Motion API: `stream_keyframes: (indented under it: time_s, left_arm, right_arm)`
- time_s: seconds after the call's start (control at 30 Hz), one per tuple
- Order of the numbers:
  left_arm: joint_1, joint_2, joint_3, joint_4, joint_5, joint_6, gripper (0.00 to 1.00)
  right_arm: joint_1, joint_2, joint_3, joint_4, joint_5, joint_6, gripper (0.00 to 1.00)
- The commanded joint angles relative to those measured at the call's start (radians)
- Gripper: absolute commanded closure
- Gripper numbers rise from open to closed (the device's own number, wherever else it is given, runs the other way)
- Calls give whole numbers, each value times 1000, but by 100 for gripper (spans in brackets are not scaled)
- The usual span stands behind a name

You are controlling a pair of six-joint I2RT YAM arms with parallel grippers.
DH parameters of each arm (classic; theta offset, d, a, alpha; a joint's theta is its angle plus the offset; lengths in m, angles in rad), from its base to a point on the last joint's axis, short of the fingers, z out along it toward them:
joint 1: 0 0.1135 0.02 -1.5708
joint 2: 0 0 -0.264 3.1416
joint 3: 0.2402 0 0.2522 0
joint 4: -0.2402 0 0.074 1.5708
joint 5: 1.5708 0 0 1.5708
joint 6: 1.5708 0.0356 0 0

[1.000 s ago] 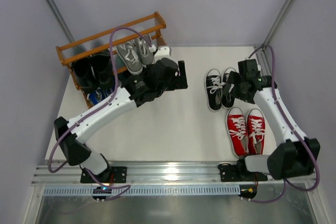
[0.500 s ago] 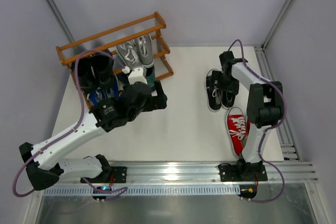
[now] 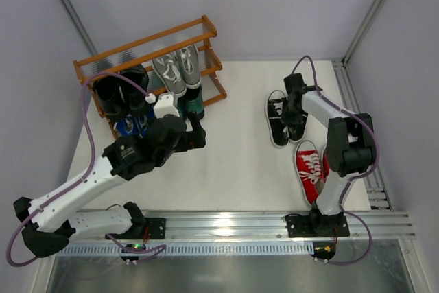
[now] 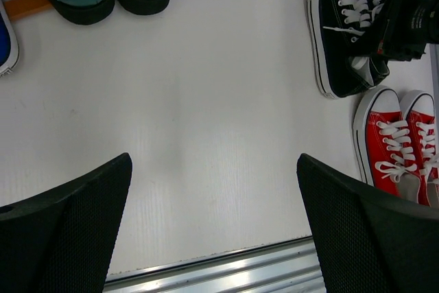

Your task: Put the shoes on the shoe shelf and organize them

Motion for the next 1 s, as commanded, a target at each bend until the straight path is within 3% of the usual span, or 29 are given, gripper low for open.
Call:
stream_keyframes:
  time_s: [0.0,0.2,0.47,0.6,0.73,0.8,0.83,0.93,0.97]
  left_arm:
    - [-1,-31,9,-43,-60,2,0]
    - [-1,-68,15,-92,-103,10,0]
    - [-1,-135,-25,-146,-76,-38,0]
    - [-3,-174,-77,-153,-36,-70,0]
    - [-1,-180,-115,-150,28,-97,0]
    - [-1,-174,-122,-158,41,-110,0]
    - [-1,-169,-126,-161,48,-113,0]
    - [-1,-171,-148,-147,76,-116,0]
    - [-1,-174,-160,-132,85,-117,0]
  right_arm:
    - [177,-140,-62,-53,-123,34,96]
    - [421,-271,-86,-75,-119,273,96]
    - [740,-308,-139,-151,5,575,96]
    - [851,-274,-137,-133,56,715,96]
    - [885,-190,-33,-113,89,770,96]
    - [891,-143,18,-114,93,752,84]
    - [891,-136,56,-120,97,741,62]
    - [893,-148,59,-147,116,733,33]
    - [891,-164,47,-147,116,730,28]
